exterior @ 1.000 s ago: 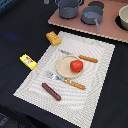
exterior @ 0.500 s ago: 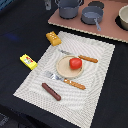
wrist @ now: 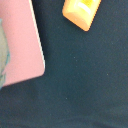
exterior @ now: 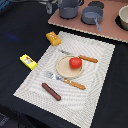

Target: Interact with the objects in diverse but meaningful ways.

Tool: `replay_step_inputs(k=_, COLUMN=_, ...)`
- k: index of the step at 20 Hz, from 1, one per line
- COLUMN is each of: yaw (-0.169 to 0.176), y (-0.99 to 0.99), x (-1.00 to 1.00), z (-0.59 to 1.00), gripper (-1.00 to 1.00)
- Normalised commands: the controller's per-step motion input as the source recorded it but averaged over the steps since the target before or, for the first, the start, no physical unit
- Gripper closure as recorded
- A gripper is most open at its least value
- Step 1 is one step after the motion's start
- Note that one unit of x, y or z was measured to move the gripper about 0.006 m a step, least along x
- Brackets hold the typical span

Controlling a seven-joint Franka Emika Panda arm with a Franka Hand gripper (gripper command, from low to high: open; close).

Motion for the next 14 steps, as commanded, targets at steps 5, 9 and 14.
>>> replay_step_inputs(k=5, yaw=-0.043, y=-0.10, x=0.02, z=-0.27, gripper=-1.00)
replay_step_inputs(k=9, yaw=-0.028, y=-0.16, x=0.01, z=-0.43, gripper=-1.00)
replay_step_inputs(k=14, yaw=-0.032, y=-0.18, x=0.00, z=-0.46, gripper=-1.00)
